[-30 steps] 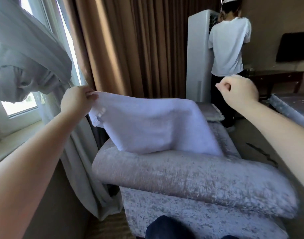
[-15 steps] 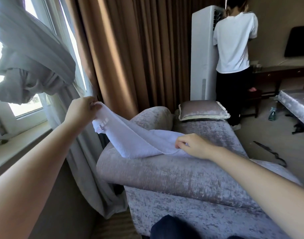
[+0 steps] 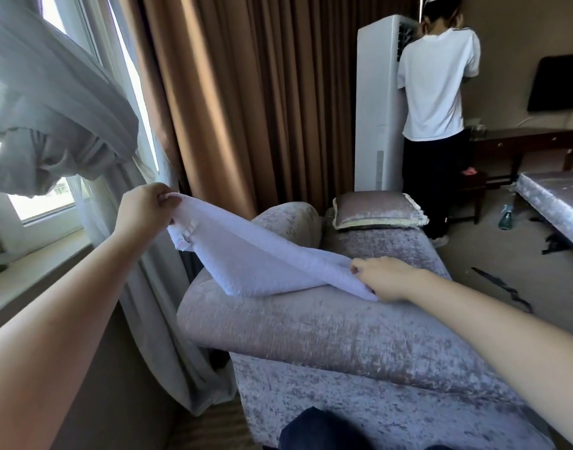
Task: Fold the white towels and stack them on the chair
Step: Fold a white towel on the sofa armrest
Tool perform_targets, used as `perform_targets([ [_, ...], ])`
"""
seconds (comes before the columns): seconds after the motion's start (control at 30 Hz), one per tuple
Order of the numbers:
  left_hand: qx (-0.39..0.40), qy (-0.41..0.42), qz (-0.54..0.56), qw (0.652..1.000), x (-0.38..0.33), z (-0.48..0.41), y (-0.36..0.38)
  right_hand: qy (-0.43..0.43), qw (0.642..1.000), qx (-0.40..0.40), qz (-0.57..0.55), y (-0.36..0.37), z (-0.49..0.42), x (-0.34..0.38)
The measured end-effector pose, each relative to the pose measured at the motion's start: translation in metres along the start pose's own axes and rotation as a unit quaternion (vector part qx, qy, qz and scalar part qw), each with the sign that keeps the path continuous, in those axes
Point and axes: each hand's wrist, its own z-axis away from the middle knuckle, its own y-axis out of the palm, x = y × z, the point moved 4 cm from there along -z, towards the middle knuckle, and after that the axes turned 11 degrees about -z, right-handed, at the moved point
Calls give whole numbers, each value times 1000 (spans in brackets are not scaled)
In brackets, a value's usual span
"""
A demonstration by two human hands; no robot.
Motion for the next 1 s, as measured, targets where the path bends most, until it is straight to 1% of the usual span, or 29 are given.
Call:
perform_targets([
  [0.07,-4,-19,25,999,5,-2,-1,-10,998,3,57,1,10,-9],
  [0.13,-11,-38,57,998,4,-3,-1,-12,997,6,76,1,26,-18],
  [0.17,-22,-48,69,996,3,-6,-1,-9,996,-11,84,-2,34,-25],
  [0.2,-36,-62,80,994,3,-8,-2,-8,994,-57,91,-9,41,-35],
  [0.23,-51,-78,94,991,2,-10,-4,10,989,-129,71,-21,49,-49],
  [0.27,-59,-93,111,988,3,-13,-5,40,976,-214,25,-36,59,-67],
  [0.3,-59,-102,124,985,3,-18,-3,95,956,-276,-40,-51,71,-87],
  [0.37,-47,-112,136,983,-2,-23,-1,188,903,-355,-155,-77,97,-119],
  [0.4,-43,-113,139,983,-8,-25,2,208,870,-404,-193,-87,107,-132],
  [0.47,-38,-104,147,983,-23,-32,12,231,807,-496,-222,-105,123,-146],
  [0.5,-28,-100,144,984,-32,-36,19,251,789,-510,-234,-108,127,-152],
  [0.53,-12,-99,138,985,-40,-40,28,275,778,-506,-251,-107,129,-158],
  [0.63,41,-83,126,988,-60,-52,58,333,763,-478,-281,-94,132,-180],
  [0.7,73,-72,110,989,-71,-60,78,354,753,-479,-280,-86,135,-195],
  [0.77,87,-63,120,987,-86,-68,96,365,742,-488,-279,-80,137,-210],
  [0.87,71,-30,104,992,-114,-90,106,377,720,-507,-287,-88,139,-226],
  [1.0,1,20,93,995,-151,-141,91,367,680,-572,-275,-133,149,-243],
])
